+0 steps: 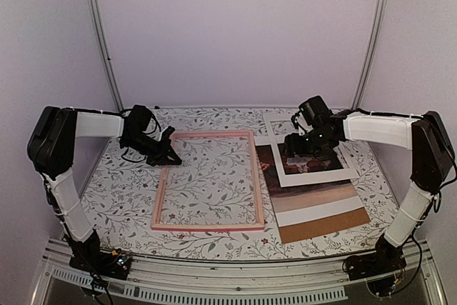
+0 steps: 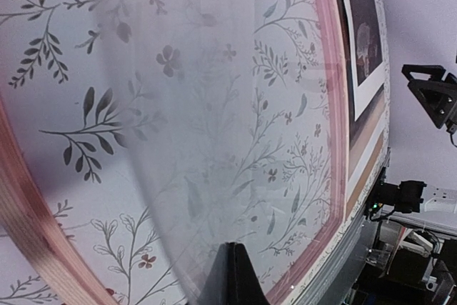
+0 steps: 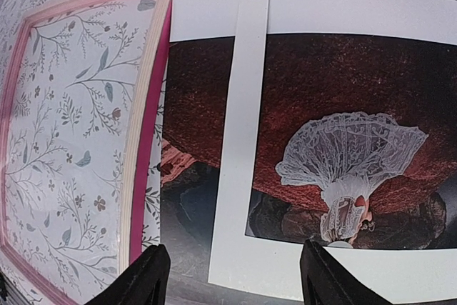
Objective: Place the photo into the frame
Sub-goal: Place the glass panel in the frame body.
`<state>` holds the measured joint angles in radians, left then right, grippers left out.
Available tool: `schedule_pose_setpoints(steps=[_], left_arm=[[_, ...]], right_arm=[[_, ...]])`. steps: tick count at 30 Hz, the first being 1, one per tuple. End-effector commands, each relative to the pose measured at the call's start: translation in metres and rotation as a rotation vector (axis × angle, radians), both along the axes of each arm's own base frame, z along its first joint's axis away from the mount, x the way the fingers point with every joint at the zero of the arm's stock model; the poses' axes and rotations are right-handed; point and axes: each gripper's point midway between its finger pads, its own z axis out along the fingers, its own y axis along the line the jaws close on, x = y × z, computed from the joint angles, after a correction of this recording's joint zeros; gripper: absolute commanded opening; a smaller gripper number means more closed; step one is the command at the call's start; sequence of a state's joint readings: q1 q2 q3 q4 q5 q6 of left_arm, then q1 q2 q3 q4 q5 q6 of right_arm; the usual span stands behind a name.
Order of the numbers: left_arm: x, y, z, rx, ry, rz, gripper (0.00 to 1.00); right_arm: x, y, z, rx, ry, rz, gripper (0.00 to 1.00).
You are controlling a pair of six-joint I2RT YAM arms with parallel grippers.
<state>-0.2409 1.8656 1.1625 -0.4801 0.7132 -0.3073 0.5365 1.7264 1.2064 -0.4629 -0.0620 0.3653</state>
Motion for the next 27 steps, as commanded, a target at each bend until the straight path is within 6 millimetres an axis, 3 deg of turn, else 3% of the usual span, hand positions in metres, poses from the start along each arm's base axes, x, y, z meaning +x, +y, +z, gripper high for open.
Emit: schedule_pose_setpoints(steps=[1,17,27], left_arm=[[0.0136,0.0078,0.0007,0.015,-0.032,0.025,0.00],[0.0091,0.0077,-0.0069,0.019,-0.007,0.002,0.00],[0.0119,0.0049,-0.0013,0.005,-0.029,-0.004,0.00]], right_arm=[[0.0008,0.0052,-0.0068,-0.002,0.005,0.017,0.67],[0.0010,0.0073,-0.0080,0.003,0.008,0.022,0.67],[-0.0005,0.0080,-0.0105,0.000,0.012,0.025,0.67]])
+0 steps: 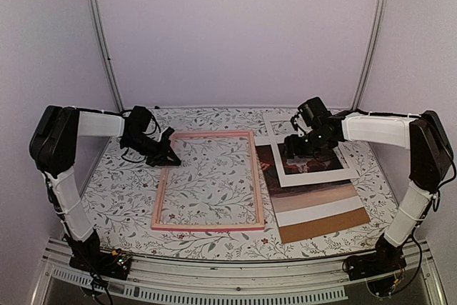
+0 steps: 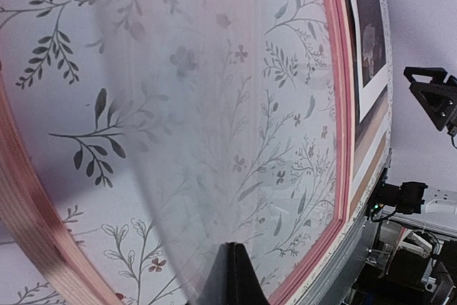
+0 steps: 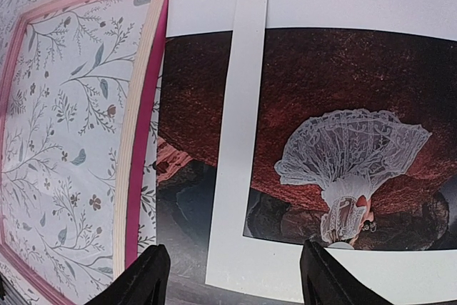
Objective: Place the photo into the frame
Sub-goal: Place the glass panel in the frame body.
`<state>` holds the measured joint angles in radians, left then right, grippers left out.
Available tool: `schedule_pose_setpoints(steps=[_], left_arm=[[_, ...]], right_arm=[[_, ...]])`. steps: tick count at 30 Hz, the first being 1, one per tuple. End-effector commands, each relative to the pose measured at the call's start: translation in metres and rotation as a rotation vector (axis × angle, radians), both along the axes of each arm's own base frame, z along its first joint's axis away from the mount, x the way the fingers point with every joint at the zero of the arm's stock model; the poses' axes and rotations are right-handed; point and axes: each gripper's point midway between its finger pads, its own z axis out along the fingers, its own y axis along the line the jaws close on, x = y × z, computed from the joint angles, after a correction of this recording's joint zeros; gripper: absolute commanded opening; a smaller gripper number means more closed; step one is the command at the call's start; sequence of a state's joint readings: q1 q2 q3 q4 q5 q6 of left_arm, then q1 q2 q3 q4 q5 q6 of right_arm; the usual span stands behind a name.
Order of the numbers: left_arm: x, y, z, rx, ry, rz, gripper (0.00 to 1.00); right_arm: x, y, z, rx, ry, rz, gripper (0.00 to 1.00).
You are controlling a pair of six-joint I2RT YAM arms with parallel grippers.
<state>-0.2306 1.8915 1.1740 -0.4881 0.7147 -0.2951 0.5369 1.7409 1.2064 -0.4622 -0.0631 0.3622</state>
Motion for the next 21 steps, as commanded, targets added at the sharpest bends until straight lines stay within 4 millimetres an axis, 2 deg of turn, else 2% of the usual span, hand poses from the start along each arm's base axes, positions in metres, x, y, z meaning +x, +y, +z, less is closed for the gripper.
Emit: schedule_pose_setpoints(steps=[1,9,21], left_arm=[[0.0094,0.0008,0.0075,-0.004,-0.049,-0.007,0.00],[0.0122,0.0004,0.0104,-0.005,-0.069,-0.003,0.00],[0.0109,-0.0029,0.0034,0.004,-0.054,-0.002,0.11]], right_arm=[[-0.0001,0.0079,-0.0048,0.007,0.002,0.022,0.67],[0.0000,0.0101,-0.0032,0.012,0.000,0.026,0.67],[-0.0011,0.0140,-0.0030,0.014,0.000,0.036,0.67]])
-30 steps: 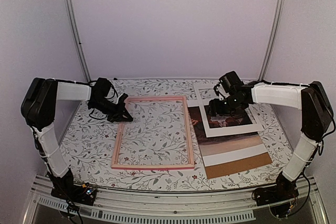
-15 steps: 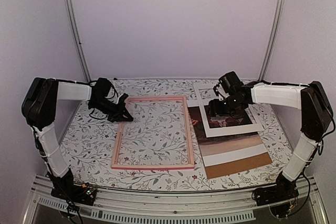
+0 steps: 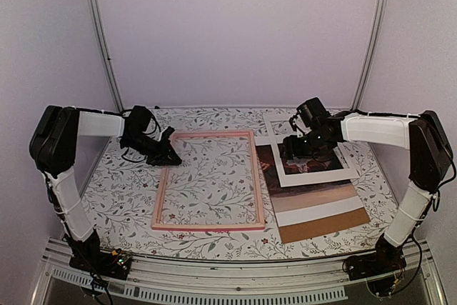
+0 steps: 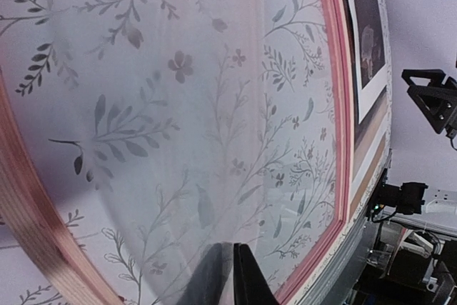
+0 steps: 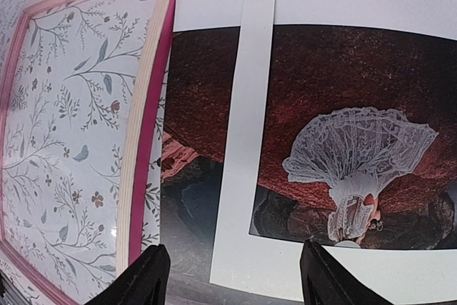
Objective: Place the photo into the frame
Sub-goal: Place the glass panel in the frame body.
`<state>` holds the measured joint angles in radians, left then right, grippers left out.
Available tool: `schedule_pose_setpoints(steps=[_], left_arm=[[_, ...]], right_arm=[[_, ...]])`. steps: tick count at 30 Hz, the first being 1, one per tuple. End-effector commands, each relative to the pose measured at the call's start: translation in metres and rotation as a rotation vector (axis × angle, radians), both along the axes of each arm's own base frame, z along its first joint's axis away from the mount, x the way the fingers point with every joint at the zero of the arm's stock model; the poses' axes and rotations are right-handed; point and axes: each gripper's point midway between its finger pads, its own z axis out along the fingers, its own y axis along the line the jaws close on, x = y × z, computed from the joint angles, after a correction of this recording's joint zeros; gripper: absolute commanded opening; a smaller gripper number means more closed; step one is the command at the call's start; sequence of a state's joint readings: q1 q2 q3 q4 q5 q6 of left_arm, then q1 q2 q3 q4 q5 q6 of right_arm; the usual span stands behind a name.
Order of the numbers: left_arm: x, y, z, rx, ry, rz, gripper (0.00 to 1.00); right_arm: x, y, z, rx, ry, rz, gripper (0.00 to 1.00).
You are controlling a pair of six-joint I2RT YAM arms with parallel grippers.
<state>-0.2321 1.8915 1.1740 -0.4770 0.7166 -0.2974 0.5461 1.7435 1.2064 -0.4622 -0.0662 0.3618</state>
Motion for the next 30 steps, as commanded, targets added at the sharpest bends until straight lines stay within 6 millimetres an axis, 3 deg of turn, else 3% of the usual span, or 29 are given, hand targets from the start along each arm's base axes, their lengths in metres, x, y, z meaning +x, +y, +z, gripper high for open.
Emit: schedule_pose_setpoints(steps=[1,8,14,22,30], left_arm=[[0.009,-0.002,0.002,0.013,-0.046,-0.001,0.14],[0.011,0.000,0.003,0.026,-0.052,0.008,0.27],[0.010,-0.001,0.003,0.027,-0.052,0.007,0.31],[0.007,-0.002,0.002,0.040,-0.051,0.005,0.34],[0.002,-0.004,-0.001,0.059,-0.053,-0.002,0.37]], right_arm=[[0.001,0.011,-0.001,0.014,-0.005,0.028,0.67],[0.000,0.028,0.009,0.030,-0.031,0.061,0.67],[-0.006,0.063,0.018,0.061,-0.055,0.133,0.67],[-0.019,0.136,0.025,0.122,-0.077,0.272,0.67],[-0.049,0.213,0.012,0.183,-0.048,0.435,0.67]])
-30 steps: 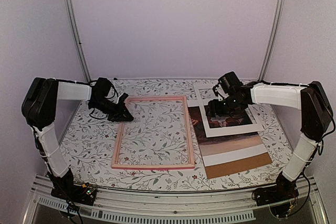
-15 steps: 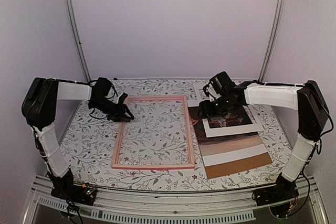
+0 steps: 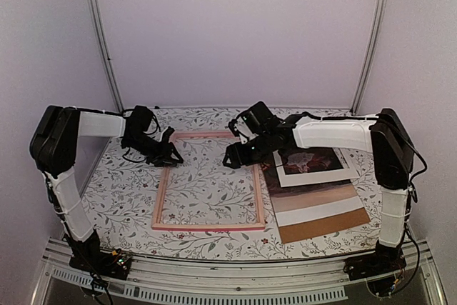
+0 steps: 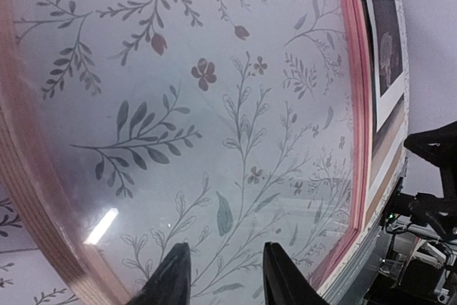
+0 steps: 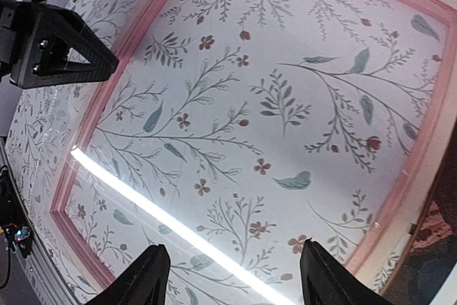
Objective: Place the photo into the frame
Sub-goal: Place the glass panel in the frame body.
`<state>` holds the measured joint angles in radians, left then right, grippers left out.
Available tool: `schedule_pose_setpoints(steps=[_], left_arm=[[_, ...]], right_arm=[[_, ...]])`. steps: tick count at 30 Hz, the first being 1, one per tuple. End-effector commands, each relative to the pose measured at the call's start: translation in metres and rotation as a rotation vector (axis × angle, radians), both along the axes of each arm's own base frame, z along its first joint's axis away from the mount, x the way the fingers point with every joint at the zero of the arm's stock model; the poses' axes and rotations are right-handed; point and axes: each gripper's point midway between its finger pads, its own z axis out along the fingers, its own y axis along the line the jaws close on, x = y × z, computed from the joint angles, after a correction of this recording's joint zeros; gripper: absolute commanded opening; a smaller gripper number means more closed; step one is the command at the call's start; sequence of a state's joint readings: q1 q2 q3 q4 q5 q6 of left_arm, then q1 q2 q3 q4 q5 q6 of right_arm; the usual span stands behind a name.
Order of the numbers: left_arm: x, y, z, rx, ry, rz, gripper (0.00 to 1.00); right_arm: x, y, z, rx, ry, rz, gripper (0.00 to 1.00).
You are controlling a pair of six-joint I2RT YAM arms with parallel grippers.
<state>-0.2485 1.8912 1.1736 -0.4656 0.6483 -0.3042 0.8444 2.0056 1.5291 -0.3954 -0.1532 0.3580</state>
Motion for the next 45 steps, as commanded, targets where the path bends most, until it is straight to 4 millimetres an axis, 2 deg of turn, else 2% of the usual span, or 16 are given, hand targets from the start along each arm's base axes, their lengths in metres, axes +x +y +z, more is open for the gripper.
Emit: schedule_pose_setpoints(steps=[1,4,7,12,25,32,45], left_arm=[[-0.002,-0.006,0.004,0.004,-0.031,-0.018,0.37],[-0.003,-0.007,0.004,0.010,-0.031,-0.019,0.38],[-0.003,-0.006,0.005,0.018,-0.037,-0.014,0.38],[-0.003,-0.004,0.007,0.029,-0.045,-0.008,0.39],[-0.002,0.002,0.010,0.065,-0.058,-0.004,0.42],[0.000,0.008,0.013,0.111,-0.075,0.006,0.43],[0.010,0.044,0.032,0.266,-0.149,0.095,0.44]], right_arm=[[-0.017,0.042,-0.004,0.049,0.015,0.101,0.67],[-0.025,0.058,-0.010,0.072,0.032,0.143,0.67],[-0.032,0.064,-0.025,0.082,0.074,0.168,0.67],[-0.037,0.060,-0.050,0.045,0.116,0.164,0.67],[-0.046,0.043,-0.079,-0.010,0.160,0.139,0.67],[-0.048,0.040,-0.083,-0.019,0.166,0.134,0.67],[-0.048,0.039,-0.082,-0.022,0.164,0.132,0.67]])
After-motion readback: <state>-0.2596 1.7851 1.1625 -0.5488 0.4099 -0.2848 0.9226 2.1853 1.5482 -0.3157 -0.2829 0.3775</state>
